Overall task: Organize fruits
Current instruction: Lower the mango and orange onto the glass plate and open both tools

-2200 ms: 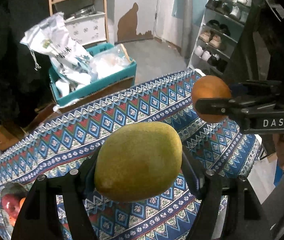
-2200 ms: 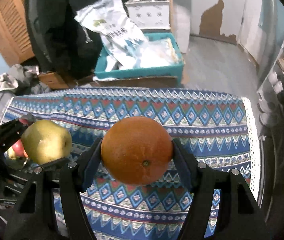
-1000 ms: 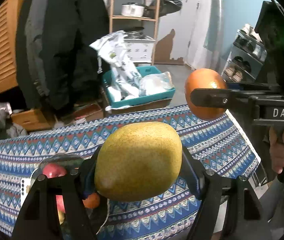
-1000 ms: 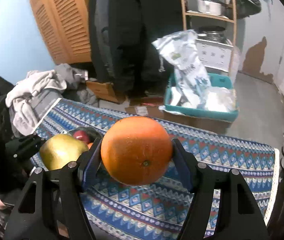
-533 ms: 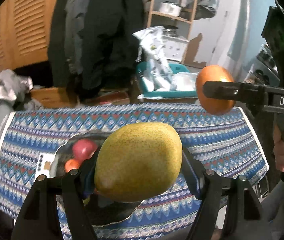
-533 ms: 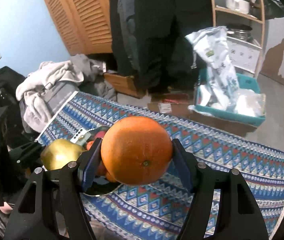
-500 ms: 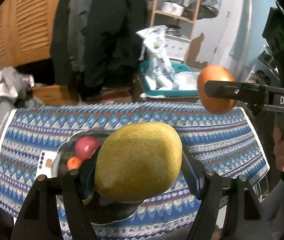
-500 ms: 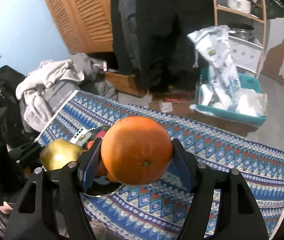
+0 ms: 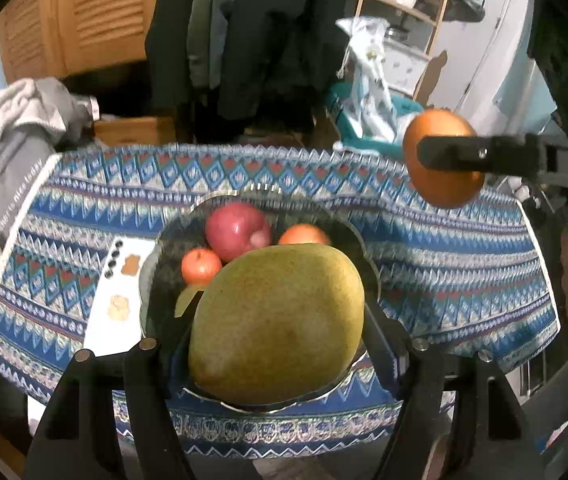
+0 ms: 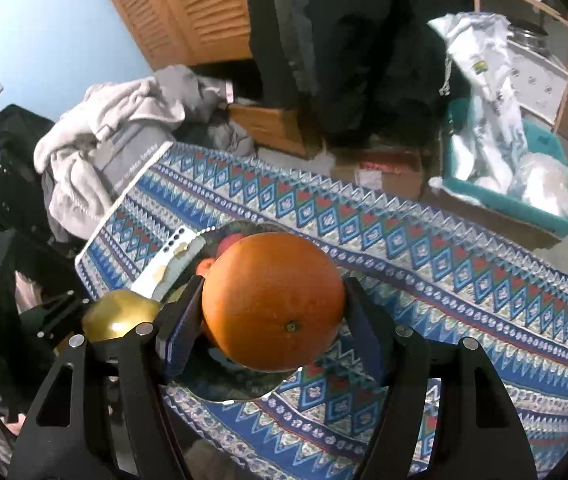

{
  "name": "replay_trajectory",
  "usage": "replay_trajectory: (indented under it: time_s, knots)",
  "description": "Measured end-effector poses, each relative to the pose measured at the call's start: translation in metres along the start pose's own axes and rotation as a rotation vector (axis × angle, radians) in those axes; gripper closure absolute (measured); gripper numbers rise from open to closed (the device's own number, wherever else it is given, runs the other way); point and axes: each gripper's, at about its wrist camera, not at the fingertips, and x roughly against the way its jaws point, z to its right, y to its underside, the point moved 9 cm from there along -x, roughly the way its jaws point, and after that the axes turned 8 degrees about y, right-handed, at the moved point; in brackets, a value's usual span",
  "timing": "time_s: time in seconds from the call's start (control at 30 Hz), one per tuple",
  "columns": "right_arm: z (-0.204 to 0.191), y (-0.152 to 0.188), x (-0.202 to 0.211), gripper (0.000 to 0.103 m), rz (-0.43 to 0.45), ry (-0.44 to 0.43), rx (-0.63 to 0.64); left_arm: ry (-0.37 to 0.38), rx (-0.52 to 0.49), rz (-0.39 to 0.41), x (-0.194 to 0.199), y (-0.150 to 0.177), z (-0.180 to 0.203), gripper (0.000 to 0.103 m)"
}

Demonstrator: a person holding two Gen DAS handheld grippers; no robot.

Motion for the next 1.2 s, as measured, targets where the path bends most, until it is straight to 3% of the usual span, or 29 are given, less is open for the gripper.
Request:
replay_trajectory:
  time_s: [0.8, 0.97, 1.2]
  knots:
    - [-0.018, 0.052, -0.092, 0.034, -0.201, -0.026, 0.008, 0.015, 0.091, -0.211, -0.065, 0.048, -0.018, 0.029]
    - [-0.016, 0.055, -0.101, 0.034, -0.214, -0.023, -0.012, 0.024, 0.088, -0.150, -0.054, 0.034, -0.017, 0.029]
    - [-0.014, 0.059, -0.109, 0.033, -0.239, -0.025, -0.029, 0.025, 0.129, -0.135, -0.049, 0.027, -0.026, 0.029]
